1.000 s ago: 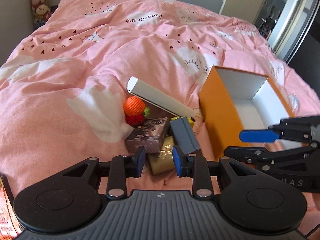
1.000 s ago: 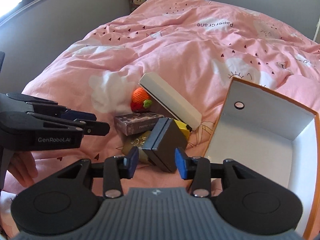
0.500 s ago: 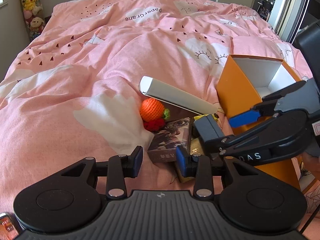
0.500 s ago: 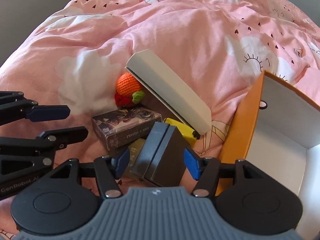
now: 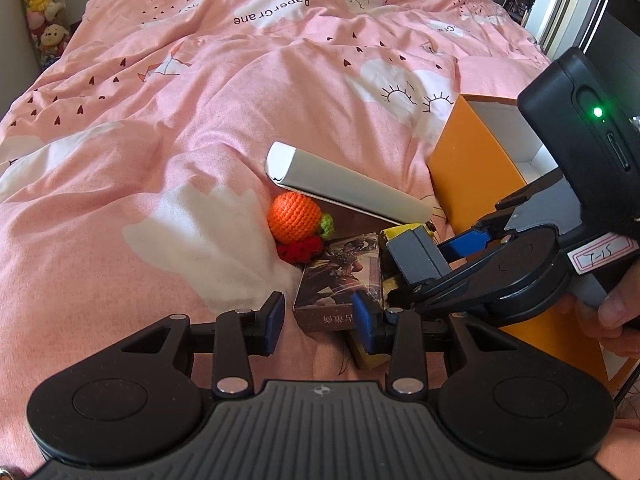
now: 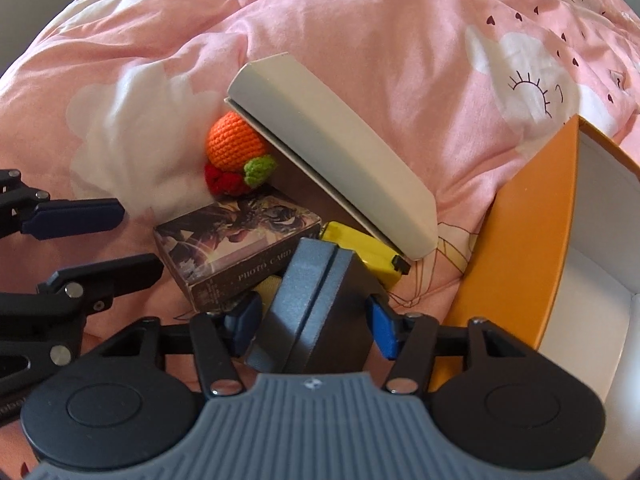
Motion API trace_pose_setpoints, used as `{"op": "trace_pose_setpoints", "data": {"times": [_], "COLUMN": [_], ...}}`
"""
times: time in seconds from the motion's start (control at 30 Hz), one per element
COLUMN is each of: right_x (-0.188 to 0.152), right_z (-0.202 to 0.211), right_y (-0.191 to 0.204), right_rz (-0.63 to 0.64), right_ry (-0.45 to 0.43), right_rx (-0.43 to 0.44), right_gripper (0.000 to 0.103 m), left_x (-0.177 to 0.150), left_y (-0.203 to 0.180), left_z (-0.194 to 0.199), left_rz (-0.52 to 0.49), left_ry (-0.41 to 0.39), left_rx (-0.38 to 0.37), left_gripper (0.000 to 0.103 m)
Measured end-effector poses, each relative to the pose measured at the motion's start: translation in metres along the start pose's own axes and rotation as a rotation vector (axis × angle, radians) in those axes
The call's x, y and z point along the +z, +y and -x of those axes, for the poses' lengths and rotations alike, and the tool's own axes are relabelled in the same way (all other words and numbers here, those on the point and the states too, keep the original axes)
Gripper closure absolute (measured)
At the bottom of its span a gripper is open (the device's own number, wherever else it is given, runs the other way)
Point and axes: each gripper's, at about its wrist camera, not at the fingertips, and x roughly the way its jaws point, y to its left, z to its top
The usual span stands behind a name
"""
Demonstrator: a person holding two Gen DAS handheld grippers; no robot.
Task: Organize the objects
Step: 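Grasp the dark gray box with the right gripper, then carry the gray box toward the orange box with the right while the left grasps the photo card box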
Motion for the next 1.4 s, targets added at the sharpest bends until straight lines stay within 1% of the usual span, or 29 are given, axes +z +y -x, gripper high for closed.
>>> {"op": "trace_pose_setpoints", "data": {"times": [0.1, 0.23, 0.33, 0.43, 0.6, 0.67, 0.77, 0.93, 1.03, 1.13, 1.23, 1.27, 1.3, 1.4], "right_x": [-0.002, -0.007, -0.011, -0.015, -0.022, -0.025, -0.034, -0.048, -0.057, -0.068, -0.079, -0.081, -0.085, -0.091], "right_z": [0.005, 0.02, 0.038, 0.056, 0.091, 0.106, 0.13, 0.159, 0.165, 0.161, 0.155, 0.152, 0.149, 0.14], "right_y": [0.0, -0.003, -0.008, -0.012, -0.027, -0.033, -0.044, -0.071, -0.09, -0.107, -0.122, -0.126, -0.13, -0.139], "right_rz": [0.02, 0.03, 0.033, 0.029, -0.01, -0.033, -0.063, -0.134, -0.182, -0.234, -0.284, -0.294, -0.306, -0.329], "right_ry": [0.002, -0.024, -0.069, -0.111, -0.2, -0.247, -0.306, -0.388, -0.407, -0.407, -0.402, -0.4, -0.397, -0.387], "right_rx": [0.003, 0.006, 0.009, 0.02, 0.075, 0.104, 0.128, 0.108, 0.08, 0.062, 0.067, 0.068, 0.066, 0.052], "right_gripper": [0.052, 0.061, 0.064, 0.064, 0.064, 0.064, 0.064, 0.064, 0.064, 0.064, 0.064, 0.064, 0.064, 0.064], "left_x": [0.001, 0.004, 0.007, 0.011, 0.022, 0.027, 0.032, 0.036, 0.035, 0.033, 0.035, 0.036, 0.037, 0.045], "left_y": [-0.003, -0.01, -0.017, -0.024, -0.039, -0.046, -0.062, -0.079, -0.087, -0.093, -0.096, -0.096, -0.096, -0.095], "left_z": [0.002, 0.007, 0.008, 0.005, -0.007, -0.015, -0.03, -0.055, -0.068, -0.08, -0.085, -0.086, -0.087, -0.088], "left_rz": [-0.019, -0.067, -0.107, -0.154, -0.235, -0.285, -0.403, -0.585, -0.661, -0.73, -0.763, -0.775, -0.787, -0.799], "left_ry": [0.001, 0.002, 0.019, 0.048, 0.118, 0.141, 0.203, 0.303, 0.36, 0.393, 0.42, 0.427, 0.437, 0.483], "left_rx": [-0.005, -0.016, -0.031, -0.042, -0.051, -0.045, -0.014, 0.037, 0.057, 0.093, 0.1, 0.107, 0.113, 0.123], "left_gripper": [0.06, 0.06, 0.06, 0.059, 0.053, 0.05, 0.047, 0.047, 0.047, 0.047, 0.047, 0.049, 0.049, 0.051]}}
